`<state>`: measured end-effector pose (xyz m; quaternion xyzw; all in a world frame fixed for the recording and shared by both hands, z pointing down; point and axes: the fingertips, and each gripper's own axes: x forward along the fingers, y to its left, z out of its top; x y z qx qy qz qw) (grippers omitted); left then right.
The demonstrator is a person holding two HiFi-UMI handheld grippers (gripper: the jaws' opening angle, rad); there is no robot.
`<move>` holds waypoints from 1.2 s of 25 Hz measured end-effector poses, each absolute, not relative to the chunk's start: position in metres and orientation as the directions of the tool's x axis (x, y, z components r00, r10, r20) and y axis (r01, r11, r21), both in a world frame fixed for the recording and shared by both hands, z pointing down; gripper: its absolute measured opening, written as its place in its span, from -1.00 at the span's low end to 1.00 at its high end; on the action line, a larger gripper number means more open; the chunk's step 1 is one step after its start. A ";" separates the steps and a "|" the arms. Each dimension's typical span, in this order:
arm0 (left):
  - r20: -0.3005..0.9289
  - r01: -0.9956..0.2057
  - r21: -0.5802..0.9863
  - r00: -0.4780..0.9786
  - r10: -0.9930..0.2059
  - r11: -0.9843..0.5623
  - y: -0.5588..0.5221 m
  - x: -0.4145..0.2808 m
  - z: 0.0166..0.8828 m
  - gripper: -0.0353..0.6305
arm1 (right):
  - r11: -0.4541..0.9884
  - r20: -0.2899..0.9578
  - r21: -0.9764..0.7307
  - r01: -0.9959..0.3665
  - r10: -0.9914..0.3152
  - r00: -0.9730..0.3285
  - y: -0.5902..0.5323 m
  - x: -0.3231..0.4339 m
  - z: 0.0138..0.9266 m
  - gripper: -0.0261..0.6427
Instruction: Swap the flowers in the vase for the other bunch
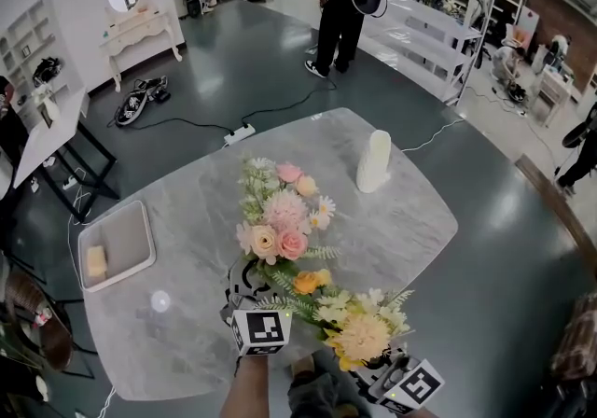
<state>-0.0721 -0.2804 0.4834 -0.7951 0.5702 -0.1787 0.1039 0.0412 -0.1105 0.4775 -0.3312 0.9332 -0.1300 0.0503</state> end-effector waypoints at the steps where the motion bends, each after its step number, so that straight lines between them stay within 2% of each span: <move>1: 0.158 -0.871 -0.365 0.289 -0.944 -0.328 -0.280 -0.072 0.481 -0.59 | 0.746 -0.009 -0.275 -0.606 -0.632 -0.775 -0.111 0.041 0.477 -0.57; 30: 0.025 -0.925 -0.225 0.307 -0.951 -0.305 -0.252 -0.067 0.404 -0.64 | 0.770 -0.136 -0.239 -0.592 -0.630 -0.765 -0.104 0.067 0.415 -0.57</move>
